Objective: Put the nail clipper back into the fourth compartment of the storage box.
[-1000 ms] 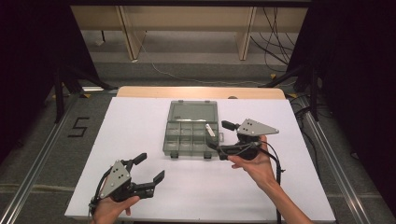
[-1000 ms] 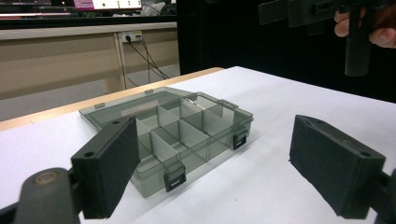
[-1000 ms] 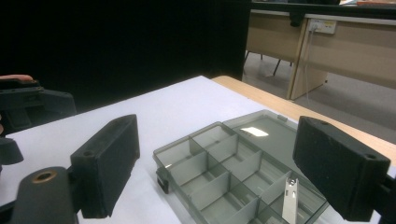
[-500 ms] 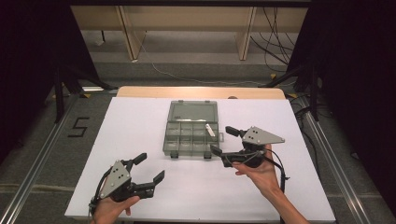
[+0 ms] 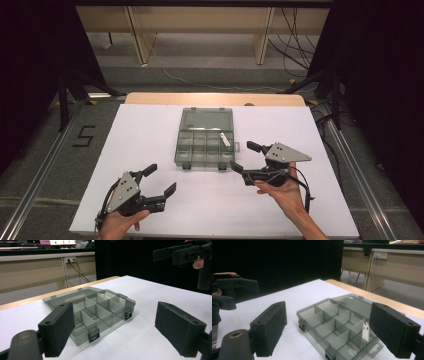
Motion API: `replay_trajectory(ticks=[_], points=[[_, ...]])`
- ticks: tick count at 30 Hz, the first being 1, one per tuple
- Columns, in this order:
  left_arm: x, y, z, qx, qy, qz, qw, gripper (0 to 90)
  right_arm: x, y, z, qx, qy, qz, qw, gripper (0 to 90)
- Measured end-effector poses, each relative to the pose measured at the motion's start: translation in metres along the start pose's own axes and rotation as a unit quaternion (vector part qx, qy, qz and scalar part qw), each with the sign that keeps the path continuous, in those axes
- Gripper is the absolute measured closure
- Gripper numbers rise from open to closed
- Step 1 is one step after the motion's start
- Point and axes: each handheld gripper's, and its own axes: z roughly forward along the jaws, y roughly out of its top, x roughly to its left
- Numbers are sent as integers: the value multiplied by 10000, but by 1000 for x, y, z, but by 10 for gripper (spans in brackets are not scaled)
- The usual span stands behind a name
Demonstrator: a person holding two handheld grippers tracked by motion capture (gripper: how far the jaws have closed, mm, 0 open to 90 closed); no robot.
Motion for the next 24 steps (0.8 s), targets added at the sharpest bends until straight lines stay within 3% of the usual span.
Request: replay_trajectory(ticks=[15,16,24], points=[[-1,0,-1,59,36,-49,10000,156,2,-11,-8,-109,-91,-36,9999,159],[-1,0,-1,57,37,-52,10000,156,3,-13,-10,-67,-8,51,10000,159],[-1,0,-1,57,38,-52,10000,156,5,-20,-15,-15,-22,90,10000,159]])
